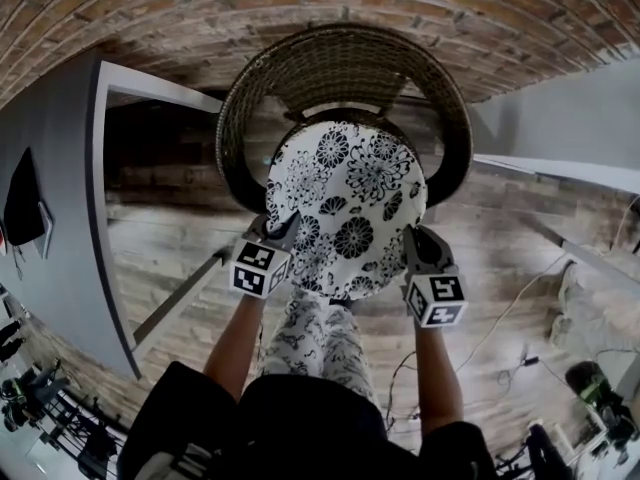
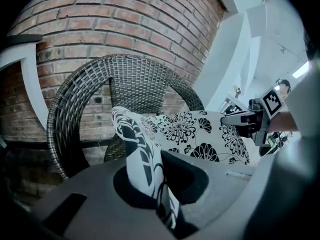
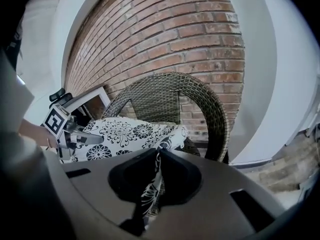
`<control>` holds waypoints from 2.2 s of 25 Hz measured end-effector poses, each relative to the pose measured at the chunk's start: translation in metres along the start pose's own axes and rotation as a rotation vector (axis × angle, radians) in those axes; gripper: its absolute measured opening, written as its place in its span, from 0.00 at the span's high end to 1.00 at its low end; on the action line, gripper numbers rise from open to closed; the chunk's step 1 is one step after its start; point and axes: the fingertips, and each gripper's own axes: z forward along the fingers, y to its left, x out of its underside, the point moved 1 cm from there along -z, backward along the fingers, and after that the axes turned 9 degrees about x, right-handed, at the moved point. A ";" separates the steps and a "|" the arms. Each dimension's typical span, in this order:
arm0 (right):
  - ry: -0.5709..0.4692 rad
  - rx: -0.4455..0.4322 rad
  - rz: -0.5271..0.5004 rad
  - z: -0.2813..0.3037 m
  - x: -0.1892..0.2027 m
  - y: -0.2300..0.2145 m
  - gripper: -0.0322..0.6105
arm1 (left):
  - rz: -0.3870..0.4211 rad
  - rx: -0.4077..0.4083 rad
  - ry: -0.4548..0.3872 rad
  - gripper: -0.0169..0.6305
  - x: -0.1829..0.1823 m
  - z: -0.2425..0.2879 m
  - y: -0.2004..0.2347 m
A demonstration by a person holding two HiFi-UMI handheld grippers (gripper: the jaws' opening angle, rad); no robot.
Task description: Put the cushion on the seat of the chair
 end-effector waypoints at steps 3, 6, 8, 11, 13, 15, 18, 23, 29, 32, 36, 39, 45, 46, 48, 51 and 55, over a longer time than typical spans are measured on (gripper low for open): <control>0.012 0.010 0.000 0.009 0.001 -0.002 0.92 | -0.007 0.003 0.012 0.95 0.002 0.007 0.005; 0.028 0.016 0.004 0.018 0.003 -0.004 0.92 | -0.008 0.008 0.025 0.95 0.003 0.013 0.010; 0.035 0.019 0.003 0.024 0.002 -0.005 0.92 | -0.007 0.013 0.031 0.95 0.000 0.017 0.013; 0.041 0.034 0.008 0.031 0.000 -0.010 0.92 | 0.003 0.031 0.046 0.95 -0.002 0.025 0.017; 0.044 0.044 0.015 0.035 0.000 -0.011 0.92 | 0.009 0.041 0.059 0.95 -0.001 0.029 0.020; 0.046 0.052 0.021 0.039 0.000 -0.012 0.92 | 0.010 0.048 0.066 0.95 -0.001 0.032 0.024; 0.055 0.064 0.032 0.042 0.002 -0.013 0.92 | 0.010 0.056 0.076 0.95 0.000 0.036 0.026; 0.062 0.066 0.031 0.046 0.006 -0.017 0.92 | 0.018 0.052 0.089 0.95 0.003 0.040 0.028; 0.075 0.055 0.039 0.058 0.014 -0.019 0.92 | 0.001 0.034 0.085 0.95 0.003 0.045 0.032; 0.088 0.041 0.023 0.063 0.015 -0.018 0.92 | -0.020 0.021 0.089 0.95 0.008 0.048 0.032; 0.066 0.033 0.016 0.068 0.009 -0.020 0.92 | -0.013 0.013 0.090 0.95 0.012 0.055 0.037; 0.076 0.045 0.006 0.072 0.012 -0.026 0.92 | -0.022 0.002 0.086 0.95 0.012 0.058 0.041; 0.084 0.039 0.005 0.079 0.015 -0.031 0.92 | -0.029 -0.009 0.092 0.95 0.012 0.065 0.046; 0.088 0.037 0.002 0.081 0.016 -0.032 0.92 | -0.031 -0.011 0.089 0.95 0.012 0.066 0.046; 0.098 0.037 -0.002 0.084 0.020 -0.034 0.92 | -0.040 -0.015 0.085 0.95 0.012 0.067 0.047; 0.123 0.048 -0.004 0.086 0.027 -0.040 0.92 | -0.057 -0.014 0.092 0.95 0.014 0.071 0.045; 0.166 0.057 -0.002 0.087 0.035 -0.049 0.91 | -0.069 -0.020 0.102 0.95 0.017 0.078 0.042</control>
